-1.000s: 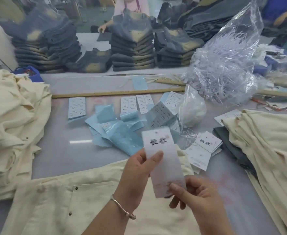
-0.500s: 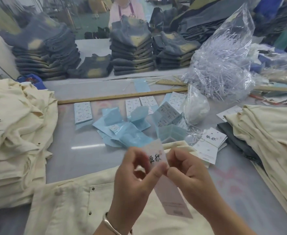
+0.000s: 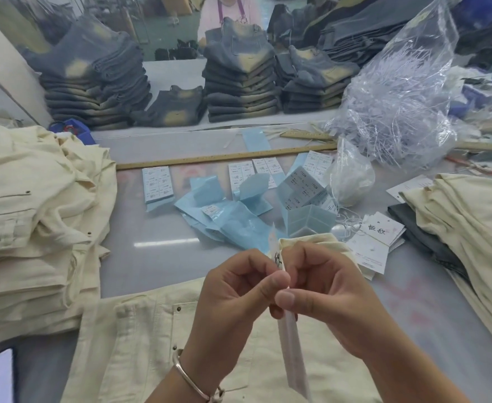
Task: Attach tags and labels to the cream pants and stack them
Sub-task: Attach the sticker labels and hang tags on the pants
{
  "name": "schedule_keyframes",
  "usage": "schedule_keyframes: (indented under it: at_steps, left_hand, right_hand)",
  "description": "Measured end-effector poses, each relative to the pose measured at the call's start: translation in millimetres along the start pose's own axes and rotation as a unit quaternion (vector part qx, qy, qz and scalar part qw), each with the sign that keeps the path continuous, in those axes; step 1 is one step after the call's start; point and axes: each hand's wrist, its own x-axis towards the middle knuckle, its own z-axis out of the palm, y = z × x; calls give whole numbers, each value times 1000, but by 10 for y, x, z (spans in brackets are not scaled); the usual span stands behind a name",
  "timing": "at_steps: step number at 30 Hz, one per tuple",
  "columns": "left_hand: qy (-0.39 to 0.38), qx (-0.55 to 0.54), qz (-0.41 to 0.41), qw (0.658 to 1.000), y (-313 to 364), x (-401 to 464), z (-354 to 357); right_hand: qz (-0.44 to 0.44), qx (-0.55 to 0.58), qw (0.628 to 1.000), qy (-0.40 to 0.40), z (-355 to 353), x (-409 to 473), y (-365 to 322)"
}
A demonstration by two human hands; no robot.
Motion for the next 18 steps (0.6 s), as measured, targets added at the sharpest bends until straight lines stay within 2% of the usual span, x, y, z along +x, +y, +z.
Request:
schedule_keyframes:
  at_steps: [11, 14, 16, 18]
  left_hand:
    - [27, 7, -6, 1000, -17, -6, -54]
    - [34, 79, -5, 996, -119, 2, -138]
    - [38, 175, -17, 984, -238, 20, -261]
    - [39, 301, -38, 952, -395, 78, -466]
  right_hand:
    - [27, 40, 998, -38, -54, 46, 93]
    - [71, 26, 997, -14, -84, 130, 226]
    - [136, -63, 988, 32, -131, 223, 407]
    - [210, -167, 960, 86, -202, 329, 610]
